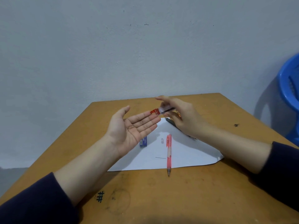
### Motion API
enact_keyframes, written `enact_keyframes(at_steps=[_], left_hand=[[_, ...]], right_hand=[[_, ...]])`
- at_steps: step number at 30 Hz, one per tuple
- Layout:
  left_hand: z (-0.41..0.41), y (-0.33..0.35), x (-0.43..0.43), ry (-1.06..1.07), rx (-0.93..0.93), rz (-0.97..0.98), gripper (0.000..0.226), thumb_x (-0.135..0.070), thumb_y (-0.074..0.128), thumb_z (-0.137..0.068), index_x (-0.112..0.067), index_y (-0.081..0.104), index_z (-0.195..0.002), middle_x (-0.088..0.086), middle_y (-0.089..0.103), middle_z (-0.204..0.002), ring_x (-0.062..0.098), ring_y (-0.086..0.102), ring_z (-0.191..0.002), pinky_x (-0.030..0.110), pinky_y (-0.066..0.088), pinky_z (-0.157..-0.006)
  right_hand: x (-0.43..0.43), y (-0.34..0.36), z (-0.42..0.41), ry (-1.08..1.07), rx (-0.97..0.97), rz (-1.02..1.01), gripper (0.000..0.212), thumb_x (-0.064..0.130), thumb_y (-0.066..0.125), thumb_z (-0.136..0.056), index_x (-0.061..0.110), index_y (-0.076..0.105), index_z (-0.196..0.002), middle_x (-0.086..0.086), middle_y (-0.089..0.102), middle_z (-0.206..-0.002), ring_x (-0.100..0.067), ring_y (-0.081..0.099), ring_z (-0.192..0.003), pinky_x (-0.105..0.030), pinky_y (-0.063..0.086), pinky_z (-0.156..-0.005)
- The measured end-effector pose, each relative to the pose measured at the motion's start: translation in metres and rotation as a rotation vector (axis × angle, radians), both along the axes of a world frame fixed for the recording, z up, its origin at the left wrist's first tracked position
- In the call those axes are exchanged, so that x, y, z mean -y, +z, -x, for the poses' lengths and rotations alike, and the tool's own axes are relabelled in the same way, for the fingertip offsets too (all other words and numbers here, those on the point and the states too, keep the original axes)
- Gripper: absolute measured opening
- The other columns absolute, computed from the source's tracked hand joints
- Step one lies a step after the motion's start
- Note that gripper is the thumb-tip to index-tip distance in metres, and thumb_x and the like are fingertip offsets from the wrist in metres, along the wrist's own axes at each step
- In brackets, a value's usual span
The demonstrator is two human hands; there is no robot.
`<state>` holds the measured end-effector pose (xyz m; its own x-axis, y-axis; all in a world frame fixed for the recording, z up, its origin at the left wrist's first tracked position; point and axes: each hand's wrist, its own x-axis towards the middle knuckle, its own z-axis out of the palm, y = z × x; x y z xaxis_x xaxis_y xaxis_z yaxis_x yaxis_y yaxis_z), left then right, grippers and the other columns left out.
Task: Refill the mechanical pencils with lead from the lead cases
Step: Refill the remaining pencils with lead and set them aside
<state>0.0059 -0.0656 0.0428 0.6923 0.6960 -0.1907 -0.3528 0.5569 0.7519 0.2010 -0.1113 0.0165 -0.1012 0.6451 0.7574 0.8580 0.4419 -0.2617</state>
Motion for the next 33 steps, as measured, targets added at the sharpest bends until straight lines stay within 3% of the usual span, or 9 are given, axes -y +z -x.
enact_keyframes(at_steps=[3,4,6,8,17,22,26,33], left_hand=[[0.0,0.0,0.001,-0.008,0.0,0.018,0.059,-0.038,0.034,-0.099,0.014,0.055,-0.116,0.031,0.064,-0.112,0.041,0.064,-0.105,0.043,0.05,-0.092],[0.0,0.0,0.001,-0.01,0.001,0.021,0.059,-0.038,0.034,-0.099,0.015,0.055,-0.116,0.031,0.064,-0.112,0.042,0.064,-0.105,0.044,0.049,-0.093],[-0.001,0.0,0.002,-0.015,0.004,0.025,0.059,-0.038,0.035,-0.099,0.015,0.055,-0.115,0.032,0.064,-0.112,0.043,0.063,-0.105,0.045,0.049,-0.093],[0.0,0.0,0.002,-0.023,0.005,0.031,0.059,-0.038,0.035,-0.099,0.015,0.055,-0.114,0.032,0.064,-0.112,0.043,0.063,-0.105,0.046,0.051,-0.092],[0.001,-0.002,0.0,-0.074,-0.032,0.047,0.062,-0.039,0.033,-0.099,0.017,0.054,-0.117,0.032,0.063,-0.114,0.043,0.064,-0.104,0.053,0.051,-0.084],[0.0,-0.001,0.0,-0.086,-0.024,0.056,0.062,-0.039,0.033,-0.099,0.017,0.053,-0.118,0.032,0.063,-0.114,0.043,0.064,-0.103,0.053,0.051,-0.084],[0.0,-0.001,0.0,-0.092,-0.014,0.074,0.062,-0.039,0.034,-0.099,0.018,0.053,-0.118,0.032,0.062,-0.114,0.043,0.065,-0.102,0.052,0.052,-0.083],[0.0,-0.001,0.0,-0.098,0.003,0.076,0.06,-0.037,0.035,-0.099,0.018,0.053,-0.118,0.032,0.062,-0.114,0.042,0.065,-0.103,0.051,0.052,-0.084]], right_hand=[[0.001,0.004,0.0,0.024,0.099,-0.082,0.052,-0.017,0.053,-0.078,-0.001,0.053,-0.127,-0.013,0.067,-0.098,-0.011,0.059,-0.093,-0.004,0.041,-0.086],[0.0,0.004,-0.001,0.043,0.13,-0.094,0.05,-0.018,0.056,-0.078,-0.002,0.055,-0.124,-0.012,0.067,-0.096,-0.011,0.058,-0.093,-0.005,0.041,-0.088],[0.0,0.004,-0.002,0.055,0.184,-0.097,0.043,-0.013,0.061,-0.081,0.004,0.059,-0.121,-0.005,0.068,-0.1,-0.01,0.06,-0.094,-0.025,0.048,-0.09],[-0.001,0.004,-0.006,0.031,0.241,-0.12,0.033,-0.007,0.062,-0.084,0.008,0.062,-0.114,0.0,0.068,-0.104,-0.014,0.061,-0.095,-0.042,0.049,-0.082],[0.0,0.005,-0.014,0.026,0.439,-0.156,0.02,-0.007,0.063,-0.084,0.007,0.067,-0.097,-0.003,0.069,-0.106,-0.018,0.061,-0.11,-0.043,0.048,-0.078],[-0.001,0.005,-0.015,0.067,0.426,-0.188,0.033,-0.006,0.061,-0.085,0.008,0.059,-0.114,-0.006,0.067,-0.11,-0.019,0.062,-0.105,-0.036,0.046,-0.082],[-0.001,0.003,-0.019,0.041,0.506,-0.177,0.027,-0.011,0.065,-0.08,0.006,0.067,-0.101,-0.006,0.068,-0.108,-0.023,0.061,-0.11,-0.044,0.047,-0.082],[-0.001,0.001,-0.017,0.046,0.46,-0.17,0.017,-0.001,0.059,-0.088,0.006,0.068,-0.101,-0.006,0.068,-0.108,-0.022,0.062,-0.108,-0.046,0.048,-0.079]])
